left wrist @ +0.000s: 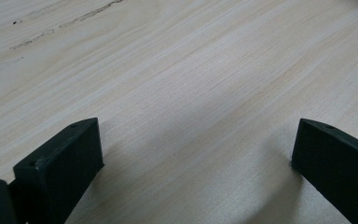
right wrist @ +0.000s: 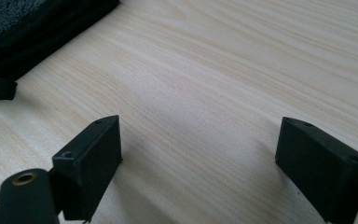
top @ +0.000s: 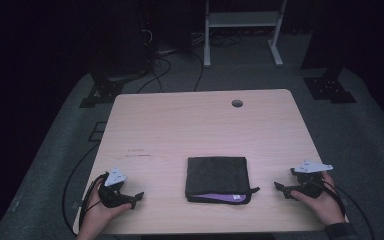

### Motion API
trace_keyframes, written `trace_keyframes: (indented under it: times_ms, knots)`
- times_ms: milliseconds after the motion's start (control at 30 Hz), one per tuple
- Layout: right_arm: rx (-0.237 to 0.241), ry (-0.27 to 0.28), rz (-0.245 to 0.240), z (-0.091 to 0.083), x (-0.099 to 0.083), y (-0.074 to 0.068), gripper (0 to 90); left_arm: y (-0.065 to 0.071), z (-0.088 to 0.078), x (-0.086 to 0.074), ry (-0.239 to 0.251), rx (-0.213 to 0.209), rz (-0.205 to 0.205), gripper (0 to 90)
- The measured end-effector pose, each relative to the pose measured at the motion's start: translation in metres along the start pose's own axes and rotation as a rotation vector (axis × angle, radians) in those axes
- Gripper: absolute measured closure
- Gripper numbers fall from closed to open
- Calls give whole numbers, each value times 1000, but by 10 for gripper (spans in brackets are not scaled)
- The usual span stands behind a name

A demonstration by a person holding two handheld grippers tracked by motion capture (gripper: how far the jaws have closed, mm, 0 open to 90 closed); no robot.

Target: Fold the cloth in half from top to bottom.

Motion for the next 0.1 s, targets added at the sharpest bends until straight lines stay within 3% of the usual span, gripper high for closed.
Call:
trace_keyframes:
  times_ms: [100]
  knots:
    - [0,0,0,0,0,0,133,0,0,0,0,1,-1,3]
Point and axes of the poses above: each handheld gripper's, and its own axes: z roughly forward along the jaws, x roughly out of its top, y roughly to its right, the point moved 8 cm from there along z, roughly forward along the jaws, and after that the axes turned 13 degrees about z, right-handed, at the moved point
